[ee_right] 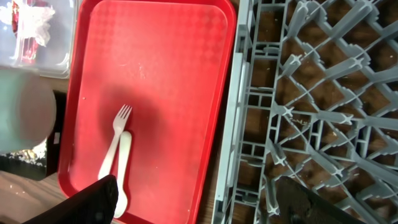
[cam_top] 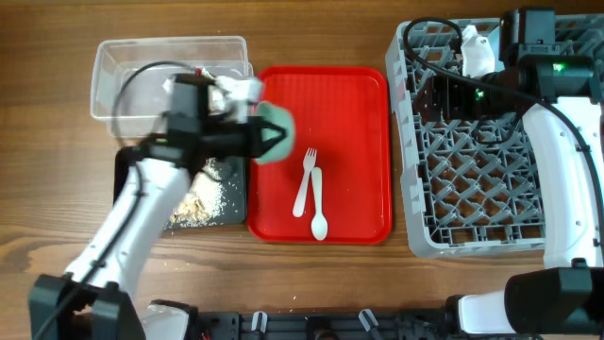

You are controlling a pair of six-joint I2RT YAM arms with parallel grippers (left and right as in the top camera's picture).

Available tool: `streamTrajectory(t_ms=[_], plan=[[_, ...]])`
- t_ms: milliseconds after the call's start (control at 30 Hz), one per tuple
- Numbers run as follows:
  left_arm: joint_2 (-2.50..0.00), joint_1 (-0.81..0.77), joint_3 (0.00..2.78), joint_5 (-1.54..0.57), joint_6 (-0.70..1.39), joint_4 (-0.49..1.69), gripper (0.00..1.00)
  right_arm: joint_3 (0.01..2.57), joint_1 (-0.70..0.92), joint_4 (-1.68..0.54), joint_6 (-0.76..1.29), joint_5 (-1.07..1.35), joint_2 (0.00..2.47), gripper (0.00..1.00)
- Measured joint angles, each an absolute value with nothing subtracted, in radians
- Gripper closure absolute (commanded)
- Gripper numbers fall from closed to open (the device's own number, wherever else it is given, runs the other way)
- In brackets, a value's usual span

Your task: Sort waste into correct bins and load items into the dishwasher rack

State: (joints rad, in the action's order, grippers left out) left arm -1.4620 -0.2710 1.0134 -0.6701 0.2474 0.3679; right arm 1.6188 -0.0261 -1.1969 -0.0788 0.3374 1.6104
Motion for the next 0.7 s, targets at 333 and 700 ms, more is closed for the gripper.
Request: streamTrajectory(t_ms=[333, 700], plan=[[-1.726, -0.657, 1.017, -0.109, 0.317, -0.070, 0.94, 1.619, -0.026, -1.204, -0.079, 0.340, 1.610, 0.17], [-1.822, -0.682, 1.017, -0.074, 0.326, -0.139, 0.63, 1.619, -0.026, -1.197, -0.079, 0.340, 1.610, 0.18]])
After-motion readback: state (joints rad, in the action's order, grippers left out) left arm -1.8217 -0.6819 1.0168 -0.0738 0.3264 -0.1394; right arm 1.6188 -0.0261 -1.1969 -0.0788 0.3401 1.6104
